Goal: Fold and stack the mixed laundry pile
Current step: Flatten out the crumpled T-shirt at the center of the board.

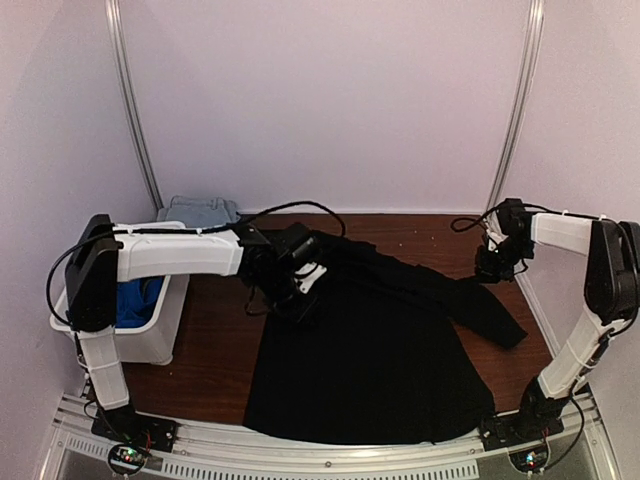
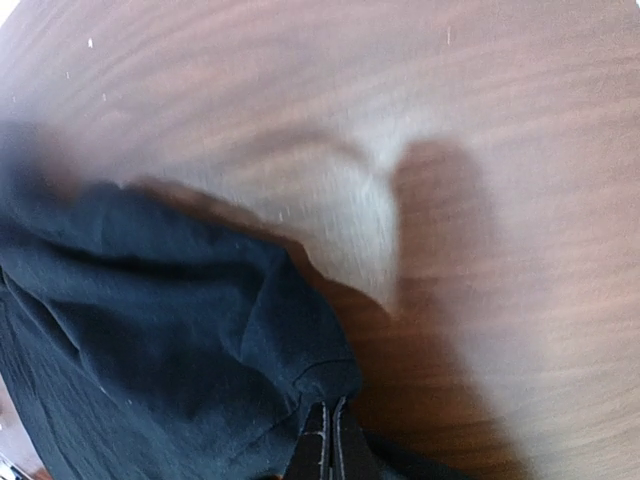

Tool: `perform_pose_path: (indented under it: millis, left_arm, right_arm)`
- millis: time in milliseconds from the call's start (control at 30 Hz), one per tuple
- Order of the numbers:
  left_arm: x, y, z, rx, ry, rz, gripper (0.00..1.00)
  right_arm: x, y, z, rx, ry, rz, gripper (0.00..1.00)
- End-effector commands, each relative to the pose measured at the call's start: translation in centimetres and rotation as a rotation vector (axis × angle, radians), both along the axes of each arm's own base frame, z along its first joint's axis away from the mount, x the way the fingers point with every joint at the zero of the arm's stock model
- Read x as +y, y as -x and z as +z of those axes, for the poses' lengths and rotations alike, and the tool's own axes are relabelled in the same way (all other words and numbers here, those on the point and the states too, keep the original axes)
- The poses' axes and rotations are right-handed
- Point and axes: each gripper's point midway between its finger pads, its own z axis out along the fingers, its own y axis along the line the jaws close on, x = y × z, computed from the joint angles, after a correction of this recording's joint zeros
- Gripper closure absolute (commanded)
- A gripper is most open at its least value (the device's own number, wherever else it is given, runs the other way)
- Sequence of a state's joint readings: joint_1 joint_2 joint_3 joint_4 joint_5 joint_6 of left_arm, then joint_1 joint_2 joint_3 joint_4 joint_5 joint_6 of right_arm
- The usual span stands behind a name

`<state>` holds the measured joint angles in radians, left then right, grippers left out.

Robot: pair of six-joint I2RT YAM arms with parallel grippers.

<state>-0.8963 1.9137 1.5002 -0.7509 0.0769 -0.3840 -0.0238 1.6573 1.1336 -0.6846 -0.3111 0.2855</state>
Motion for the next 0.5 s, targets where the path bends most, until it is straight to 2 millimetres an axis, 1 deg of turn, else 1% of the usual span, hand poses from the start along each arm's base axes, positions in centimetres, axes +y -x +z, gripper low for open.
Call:
perform_pose_path:
  millis: [0, 67, 133, 233, 267, 333, 367, 400, 433, 467]
  left_arm:
    - [2.3, 2.0, -3.9, 0.107, -0.031, 0.086, 0.60]
    - [3.8, 2.2, -5.9, 0.125, -0.109, 0.125, 0.61]
    - [5.5, 1.7, -7.6, 0.137, -0.197, 0.168, 0.62]
    - [8.0, -0.2, -9.4, 0.142, -0.284, 0.255, 0.62]
    - [8.9, -1.3, -9.8, 0.142, -0.300, 0.294, 0.63]
    - [10.9, -4.3, -10.5, 0.132, -0.320, 0.377, 0.63]
    - [11.8, -6.4, -10.6, 0.121, -0.319, 0.426, 0.64]
    - [12.5, -8.7, -10.6, 0.100, -0.315, 0.466, 0.64]
    - [12.9, -11.4, -10.4, 0.078, -0.297, 0.504, 0.64]
    - [13.4, -14.5, -10.1, 0.061, -0.273, 0.541, 0.64]
  right_arm:
    - [-2.0, -1.3, 0.1, -0.004, 0.056, -0.060, 1.00]
    - [-2.8, -1.1, 0.2, 0.001, 0.048, -0.093, 1.00]
    - [-3.8, -0.7, 0.4, 0.002, 0.044, -0.127, 1.00]
    - [-4.7, 0.5, 0.6, 0.007, 0.039, -0.163, 1.00]
    - [-4.7, 1.1, 0.5, 0.013, 0.030, -0.168, 1.00]
    - [-4.0, 2.3, 0.3, 0.020, -0.002, -0.167, 1.00]
    - [-3.7, 3.2, 0.1, 0.032, -0.017, -0.174, 1.00]
    - [-3.3, 4.3, -0.5, 0.049, -0.035, -0.180, 1.00]
    - [-2.9, 5.1, -0.7, 0.053, -0.059, -0.187, 1.00]
    - [-2.2, 5.9, -0.5, 0.038, -0.097, -0.195, 1.00]
